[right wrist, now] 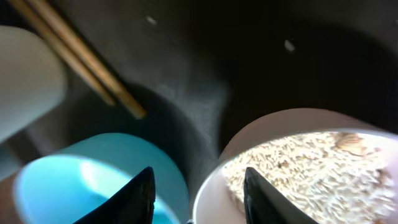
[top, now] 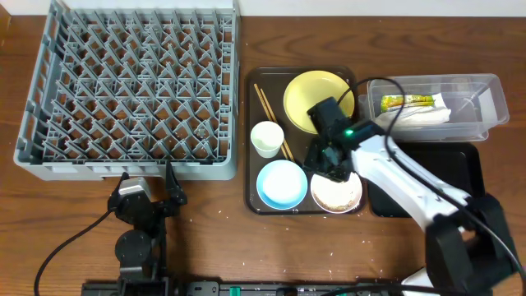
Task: Sort waste into correct bins and load items into the dishwasher
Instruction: 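Move the right gripper to the pink rice bowl and grasp its rim, then lift the pink bowl over the black tray and tip out the rice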
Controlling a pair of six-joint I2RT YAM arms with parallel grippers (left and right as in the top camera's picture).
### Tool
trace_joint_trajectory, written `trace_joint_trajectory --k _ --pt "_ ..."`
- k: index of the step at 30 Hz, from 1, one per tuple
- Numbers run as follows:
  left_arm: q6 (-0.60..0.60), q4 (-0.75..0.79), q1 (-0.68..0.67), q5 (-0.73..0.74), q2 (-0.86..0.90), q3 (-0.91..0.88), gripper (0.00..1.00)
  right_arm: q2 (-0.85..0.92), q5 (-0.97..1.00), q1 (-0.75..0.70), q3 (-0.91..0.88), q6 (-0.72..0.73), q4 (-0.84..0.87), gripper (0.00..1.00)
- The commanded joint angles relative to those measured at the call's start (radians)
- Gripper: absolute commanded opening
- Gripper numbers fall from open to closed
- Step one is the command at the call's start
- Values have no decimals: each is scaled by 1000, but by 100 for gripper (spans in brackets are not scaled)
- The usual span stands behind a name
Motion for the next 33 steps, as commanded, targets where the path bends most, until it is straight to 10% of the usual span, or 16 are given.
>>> trace_joint_trajectory --k 1,11,33 --pt "2 -35 5 -5 -6 -22 92 39 -9 7 -6 24 0 36" --pt "2 -35 5 -5 -6 -22 91 39 -13 2 -6 7 3 1" --pt "2 -35 5 -5 -6 -22 92 -61 -141 -46 146 -360 -168 1"
